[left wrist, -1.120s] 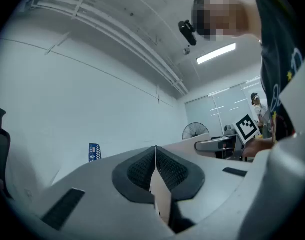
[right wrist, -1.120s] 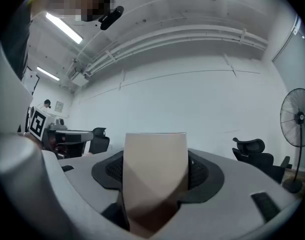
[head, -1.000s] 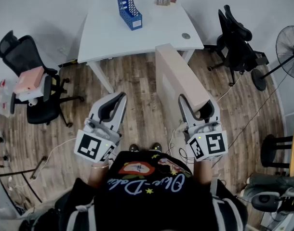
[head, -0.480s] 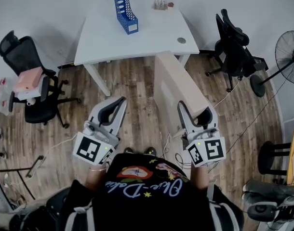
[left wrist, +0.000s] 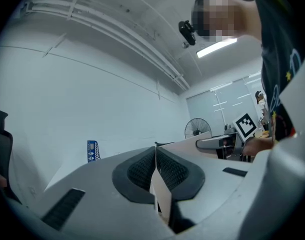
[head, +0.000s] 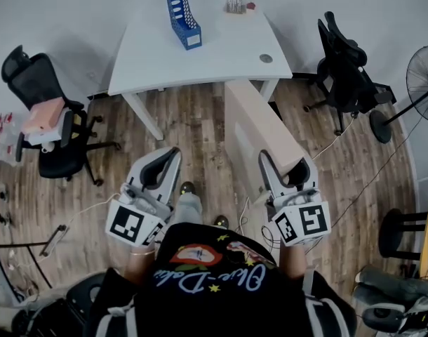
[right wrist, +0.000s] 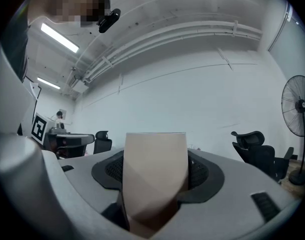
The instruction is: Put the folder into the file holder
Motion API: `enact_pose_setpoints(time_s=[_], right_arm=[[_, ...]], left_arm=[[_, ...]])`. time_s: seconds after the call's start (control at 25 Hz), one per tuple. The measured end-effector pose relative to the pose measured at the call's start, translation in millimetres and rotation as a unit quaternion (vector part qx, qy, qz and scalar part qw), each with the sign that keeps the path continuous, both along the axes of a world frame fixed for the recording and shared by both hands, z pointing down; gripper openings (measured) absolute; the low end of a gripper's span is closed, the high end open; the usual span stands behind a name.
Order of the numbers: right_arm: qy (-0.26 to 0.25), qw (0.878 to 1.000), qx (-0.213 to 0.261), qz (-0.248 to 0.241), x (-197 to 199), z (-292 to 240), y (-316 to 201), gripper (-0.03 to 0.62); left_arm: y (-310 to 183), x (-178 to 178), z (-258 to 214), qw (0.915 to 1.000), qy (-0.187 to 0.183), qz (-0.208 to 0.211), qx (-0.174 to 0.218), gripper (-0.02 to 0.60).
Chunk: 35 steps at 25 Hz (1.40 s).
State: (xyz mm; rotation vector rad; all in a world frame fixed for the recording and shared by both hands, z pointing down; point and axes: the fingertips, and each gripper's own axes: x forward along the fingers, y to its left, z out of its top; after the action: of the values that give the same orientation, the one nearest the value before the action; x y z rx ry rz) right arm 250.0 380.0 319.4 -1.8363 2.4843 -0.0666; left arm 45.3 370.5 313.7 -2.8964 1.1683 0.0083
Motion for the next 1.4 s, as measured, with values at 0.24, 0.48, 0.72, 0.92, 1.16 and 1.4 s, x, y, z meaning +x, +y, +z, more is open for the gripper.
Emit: enact_pose_setpoints(time_s=[0.24,0.48,0.72,0.92,1.16,1.4], right_arm=[[0.001,1.000,0.005,0.000,-3.2,-4.5,-20.6,0.275],[0.006,1.000,0.011,0.012,-7.6,-9.5,-53.4,0.275],[0.013,1.000,0.009,0.025,-15.9,-10.0,-93.3,0.275],[0.011,0.999,0.005,0.029,-24.6,-10.5,-135.3,0.275],[0.014,0.999,0.006,0.041,-38.6,-14.4,-182.6,0.275],[0.013,0.998,0.005,0.056,-55.1,-18.8,-226.2,0.275]], left_arm=[[-23.6,-4.4,0.6,1.0000,0.000,0.001,0.005,0.005],[-60.9,-8.3,3.0,0.9999,0.005,0.011,0.010,0.005],[-107.8,-16.8,7.2,0.9997,0.013,0.021,0.007,0.005],[-152.6,-27.0,7.9,0.9994,0.023,0.024,0.010,0.005],[-200.4,-47.3,13.2,0.9994,0.026,0.024,0.000,0.005],[-248.4,-71.3,13.0,0.9991,0.030,0.029,0.001,0.005]])
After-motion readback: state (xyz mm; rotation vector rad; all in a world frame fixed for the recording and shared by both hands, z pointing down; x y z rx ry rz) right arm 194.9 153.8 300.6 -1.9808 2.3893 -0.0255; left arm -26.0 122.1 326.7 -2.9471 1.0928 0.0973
